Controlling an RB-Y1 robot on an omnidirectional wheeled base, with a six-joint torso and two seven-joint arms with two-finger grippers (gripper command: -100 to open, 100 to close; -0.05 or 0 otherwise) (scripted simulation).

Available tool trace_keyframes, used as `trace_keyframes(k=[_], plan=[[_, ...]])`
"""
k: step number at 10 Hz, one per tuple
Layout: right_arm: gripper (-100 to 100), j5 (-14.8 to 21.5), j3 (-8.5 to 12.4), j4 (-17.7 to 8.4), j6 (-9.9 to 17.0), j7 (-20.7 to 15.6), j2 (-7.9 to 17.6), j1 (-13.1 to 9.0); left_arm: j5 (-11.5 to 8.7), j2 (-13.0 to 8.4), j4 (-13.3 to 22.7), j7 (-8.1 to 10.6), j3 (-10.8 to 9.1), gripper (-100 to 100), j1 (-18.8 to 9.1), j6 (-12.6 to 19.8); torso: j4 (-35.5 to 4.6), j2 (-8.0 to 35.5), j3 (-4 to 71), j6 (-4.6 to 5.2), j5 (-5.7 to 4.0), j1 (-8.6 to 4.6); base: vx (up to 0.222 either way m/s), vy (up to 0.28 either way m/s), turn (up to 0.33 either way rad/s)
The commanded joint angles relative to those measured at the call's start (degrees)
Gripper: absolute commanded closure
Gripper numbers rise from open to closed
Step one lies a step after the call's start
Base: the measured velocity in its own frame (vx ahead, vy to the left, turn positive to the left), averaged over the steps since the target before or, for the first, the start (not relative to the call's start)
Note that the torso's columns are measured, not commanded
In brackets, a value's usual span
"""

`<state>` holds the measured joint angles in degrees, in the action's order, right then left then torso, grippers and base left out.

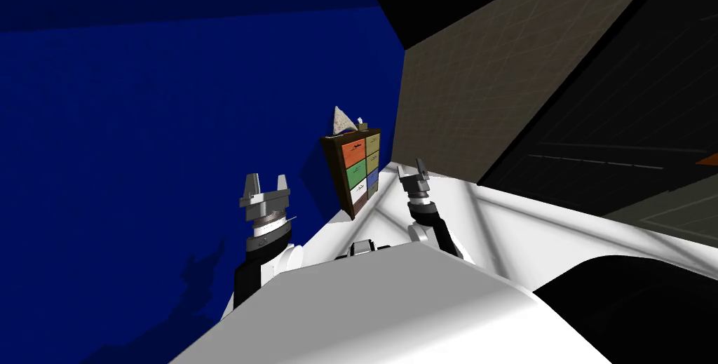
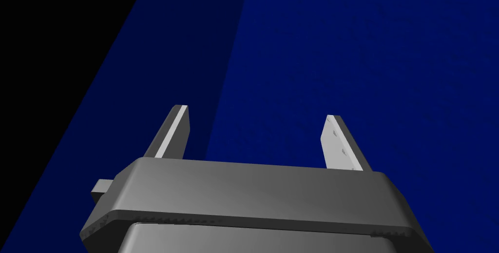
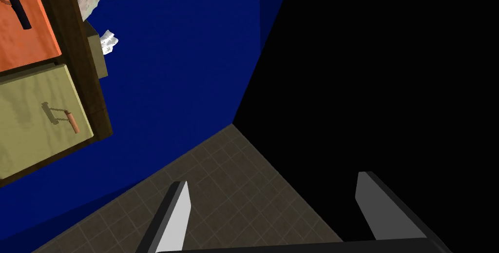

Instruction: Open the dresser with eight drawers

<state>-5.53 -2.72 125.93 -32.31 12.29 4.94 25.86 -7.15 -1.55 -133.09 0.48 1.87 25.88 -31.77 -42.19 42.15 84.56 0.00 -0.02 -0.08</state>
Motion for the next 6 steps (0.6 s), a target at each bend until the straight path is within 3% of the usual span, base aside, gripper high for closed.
trace_keyframes(k=[1,5,6], plan=[[-100,-2.2,-0.52,-2.28,-0.72,4.27,1.71,-1.29,0.0,0.0,0.0,0.0,0.0,0,0.0,0.0,-0.06,0.07,0.03,0.0,0.01,0.04,0.047,-0.061,0.177],[-100,-5.63,-1.38,-6.25,-2.1,9.97,3.39,-3.47,0.0,0.0,0.0,0.0,0.0,0,0.0,0.0,-0.11,0.18,-0.02,-0.01,0.03,0.11,0.045,-0.061,0.17],[-100,-5.63,-1.38,-6.25,-2.1,10.81,3.39,-3.47,0.0,0.0,0.0,0.0,0.0,0,0.0,0.0,-0.09,0.14,0.0,-0.02,0.01,0.05,0.032,-0.056,0.09]])
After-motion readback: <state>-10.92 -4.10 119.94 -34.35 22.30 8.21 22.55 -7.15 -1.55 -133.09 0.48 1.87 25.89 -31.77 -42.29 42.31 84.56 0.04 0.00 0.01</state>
